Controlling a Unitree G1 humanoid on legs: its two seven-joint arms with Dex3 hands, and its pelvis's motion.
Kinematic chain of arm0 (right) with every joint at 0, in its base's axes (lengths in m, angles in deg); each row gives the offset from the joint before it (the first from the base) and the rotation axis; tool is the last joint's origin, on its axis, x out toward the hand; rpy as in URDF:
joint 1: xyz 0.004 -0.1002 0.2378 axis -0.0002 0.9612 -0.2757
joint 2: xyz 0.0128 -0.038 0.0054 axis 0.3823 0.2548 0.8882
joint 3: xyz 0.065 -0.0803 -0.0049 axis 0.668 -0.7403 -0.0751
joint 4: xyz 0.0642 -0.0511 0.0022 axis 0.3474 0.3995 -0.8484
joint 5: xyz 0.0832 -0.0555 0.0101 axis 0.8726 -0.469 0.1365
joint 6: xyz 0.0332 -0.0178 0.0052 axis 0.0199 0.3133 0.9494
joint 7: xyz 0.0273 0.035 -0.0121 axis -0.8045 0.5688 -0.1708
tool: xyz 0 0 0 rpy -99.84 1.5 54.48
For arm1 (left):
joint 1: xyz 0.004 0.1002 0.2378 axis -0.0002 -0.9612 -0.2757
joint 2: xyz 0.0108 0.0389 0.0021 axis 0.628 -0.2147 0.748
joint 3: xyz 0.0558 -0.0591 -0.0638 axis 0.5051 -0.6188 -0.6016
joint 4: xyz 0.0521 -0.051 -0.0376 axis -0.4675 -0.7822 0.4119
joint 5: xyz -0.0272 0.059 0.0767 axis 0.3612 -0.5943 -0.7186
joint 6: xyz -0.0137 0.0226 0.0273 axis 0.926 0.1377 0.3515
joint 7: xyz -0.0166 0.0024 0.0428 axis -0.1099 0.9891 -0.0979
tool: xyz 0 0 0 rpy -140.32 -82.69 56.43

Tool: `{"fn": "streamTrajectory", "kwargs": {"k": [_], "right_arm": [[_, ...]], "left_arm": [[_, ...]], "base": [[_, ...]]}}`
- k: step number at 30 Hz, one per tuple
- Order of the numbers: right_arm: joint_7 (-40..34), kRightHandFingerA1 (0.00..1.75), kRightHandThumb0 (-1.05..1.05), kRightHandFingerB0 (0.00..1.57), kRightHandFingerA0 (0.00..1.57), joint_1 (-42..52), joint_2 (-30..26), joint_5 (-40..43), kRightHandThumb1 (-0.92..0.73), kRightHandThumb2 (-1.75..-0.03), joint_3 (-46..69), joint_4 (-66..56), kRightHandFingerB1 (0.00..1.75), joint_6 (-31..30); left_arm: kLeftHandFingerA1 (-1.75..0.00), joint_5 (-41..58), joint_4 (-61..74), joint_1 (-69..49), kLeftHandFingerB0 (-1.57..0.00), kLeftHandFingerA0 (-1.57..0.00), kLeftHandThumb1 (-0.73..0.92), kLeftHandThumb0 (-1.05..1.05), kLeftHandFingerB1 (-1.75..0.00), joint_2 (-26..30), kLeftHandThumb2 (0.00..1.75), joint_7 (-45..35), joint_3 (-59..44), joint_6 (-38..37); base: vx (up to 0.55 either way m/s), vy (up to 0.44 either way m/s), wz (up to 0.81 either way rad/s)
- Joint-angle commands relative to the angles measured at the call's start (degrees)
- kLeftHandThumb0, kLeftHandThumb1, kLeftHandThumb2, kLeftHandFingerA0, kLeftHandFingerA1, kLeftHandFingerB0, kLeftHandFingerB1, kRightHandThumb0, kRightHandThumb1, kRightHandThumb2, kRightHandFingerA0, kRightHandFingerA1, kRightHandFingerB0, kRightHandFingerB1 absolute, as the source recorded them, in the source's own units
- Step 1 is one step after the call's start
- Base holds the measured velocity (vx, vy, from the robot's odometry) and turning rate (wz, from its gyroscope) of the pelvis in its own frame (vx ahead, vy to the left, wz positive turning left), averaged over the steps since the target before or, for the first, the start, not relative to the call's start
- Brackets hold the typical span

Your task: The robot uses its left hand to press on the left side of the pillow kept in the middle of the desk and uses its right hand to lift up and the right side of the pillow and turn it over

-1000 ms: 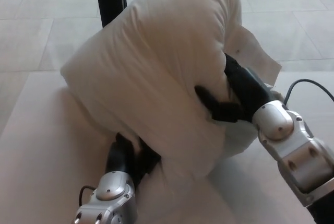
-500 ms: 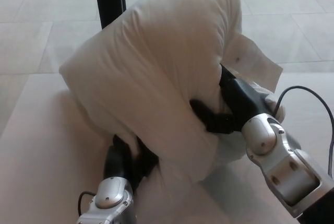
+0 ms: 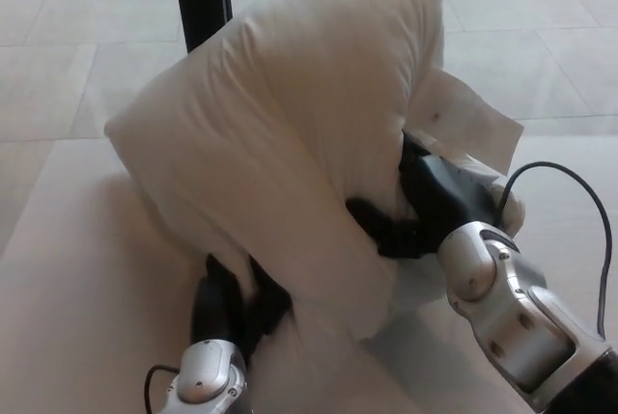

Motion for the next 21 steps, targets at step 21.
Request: {"fn": "streamTrajectory", "kwargs": {"k": [21], "right_arm": [[21.1,0.52,-0.45,0.39,0.59,15.4,-12.7,29.2,-0.62,-0.59,53.5,-12.7,0.35,-5.7]], "left_arm": [[-0.52,8.4,4.3,-6.4,0.00,-0.24,0.82,-0.81,0.00,21.5,0.65,-16.4,-11.3,9.8]], "base": [[0.00,0.000,0.00]]}}
